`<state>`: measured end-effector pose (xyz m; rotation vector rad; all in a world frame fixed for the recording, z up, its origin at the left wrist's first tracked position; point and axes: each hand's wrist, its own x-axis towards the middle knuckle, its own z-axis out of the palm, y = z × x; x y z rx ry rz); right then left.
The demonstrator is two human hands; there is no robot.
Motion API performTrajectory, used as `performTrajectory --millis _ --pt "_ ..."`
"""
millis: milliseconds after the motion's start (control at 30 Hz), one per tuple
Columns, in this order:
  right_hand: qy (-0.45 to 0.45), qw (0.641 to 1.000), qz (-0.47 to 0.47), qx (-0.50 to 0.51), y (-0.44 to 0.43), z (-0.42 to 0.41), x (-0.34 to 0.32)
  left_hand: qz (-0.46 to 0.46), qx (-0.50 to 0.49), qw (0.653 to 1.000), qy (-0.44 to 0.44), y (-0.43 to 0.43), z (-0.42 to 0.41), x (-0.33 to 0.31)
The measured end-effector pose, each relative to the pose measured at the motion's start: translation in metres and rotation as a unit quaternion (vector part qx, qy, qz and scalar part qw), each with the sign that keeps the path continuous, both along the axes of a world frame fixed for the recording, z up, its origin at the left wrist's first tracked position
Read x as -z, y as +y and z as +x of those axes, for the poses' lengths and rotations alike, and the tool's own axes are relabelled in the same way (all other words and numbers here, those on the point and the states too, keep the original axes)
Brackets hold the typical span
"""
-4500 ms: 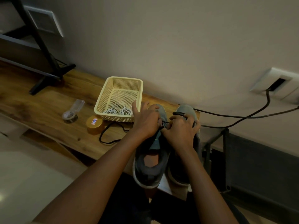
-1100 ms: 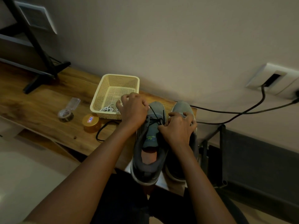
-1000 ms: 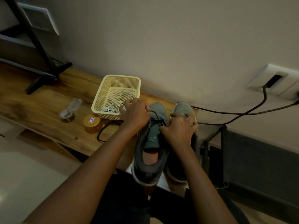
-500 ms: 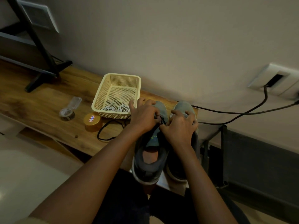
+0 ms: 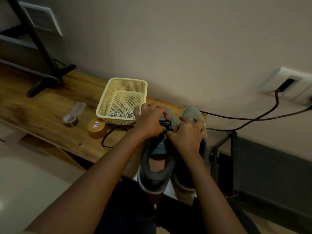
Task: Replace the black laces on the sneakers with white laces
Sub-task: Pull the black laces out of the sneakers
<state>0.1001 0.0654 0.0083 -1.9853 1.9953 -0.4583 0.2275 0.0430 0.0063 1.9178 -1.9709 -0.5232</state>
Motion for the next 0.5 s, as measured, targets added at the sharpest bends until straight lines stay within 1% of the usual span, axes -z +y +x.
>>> performTrajectory --millis 100,200,300,433,500 --pt "-0.004 1.000 0.001 0.002 0.0008 0.0000 -0.0018 0.016 0.025 0.999 -0.011 0.0011 -0.0052 0.0005" --pt "-0.010 1.000 -0.004 0.003 0.0003 0.0002 -0.0015 0.024 0.029 0.999 -0.028 -0.0001 -0.0050 0.0027" --pt "-0.007 1.000 -0.004 0.002 -0.0008 -0.0003 0.0005 0.022 0.027 0.999 -0.027 -0.0005 -0.0038 0.0043" --pt "-0.016 0.999 -0.023 0.015 -0.0037 -0.0014 0.0062 -0.043 -0.015 0.999 0.005 -0.0032 -0.0009 0.0059" --pt "-0.006 0.999 -0.029 0.016 -0.0068 -0.0018 0.0075 -0.069 -0.032 0.997 0.033 -0.0047 -0.0010 0.0054"
